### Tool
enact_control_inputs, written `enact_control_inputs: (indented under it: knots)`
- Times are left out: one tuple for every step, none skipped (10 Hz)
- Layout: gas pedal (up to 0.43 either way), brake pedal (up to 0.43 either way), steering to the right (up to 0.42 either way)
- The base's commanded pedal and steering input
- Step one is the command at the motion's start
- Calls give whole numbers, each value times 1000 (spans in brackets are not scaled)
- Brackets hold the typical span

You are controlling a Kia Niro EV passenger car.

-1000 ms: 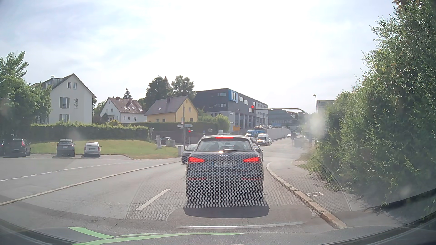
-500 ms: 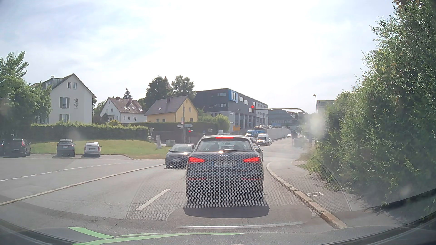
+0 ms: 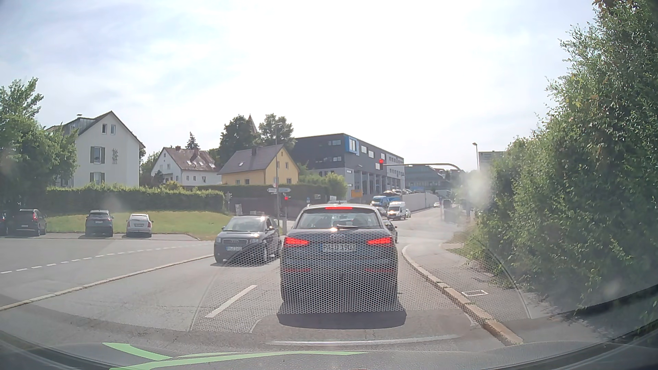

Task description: Follow the waypoints while adhering to traffic rules and regulations

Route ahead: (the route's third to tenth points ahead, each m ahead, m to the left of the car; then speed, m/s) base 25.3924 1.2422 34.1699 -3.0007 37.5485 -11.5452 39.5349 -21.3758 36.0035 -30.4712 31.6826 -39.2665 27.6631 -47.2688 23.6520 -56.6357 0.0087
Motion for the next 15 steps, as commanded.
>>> enact_control_inputs:
  knots:
    - [0,280,40]
    - [0,280,40]
    - [0,274,40]
    - [0,280,40]
    - [0,280,40]
    - [0,280,40]
    - [0,280,40]
    - [0,280,40]
    - [0,280,40]
    - [0,280,40]
    - [0,280,40]
    - [0,280,40]
    - [0,280,40]
    - [0,280,40]
    - [0,280,40]
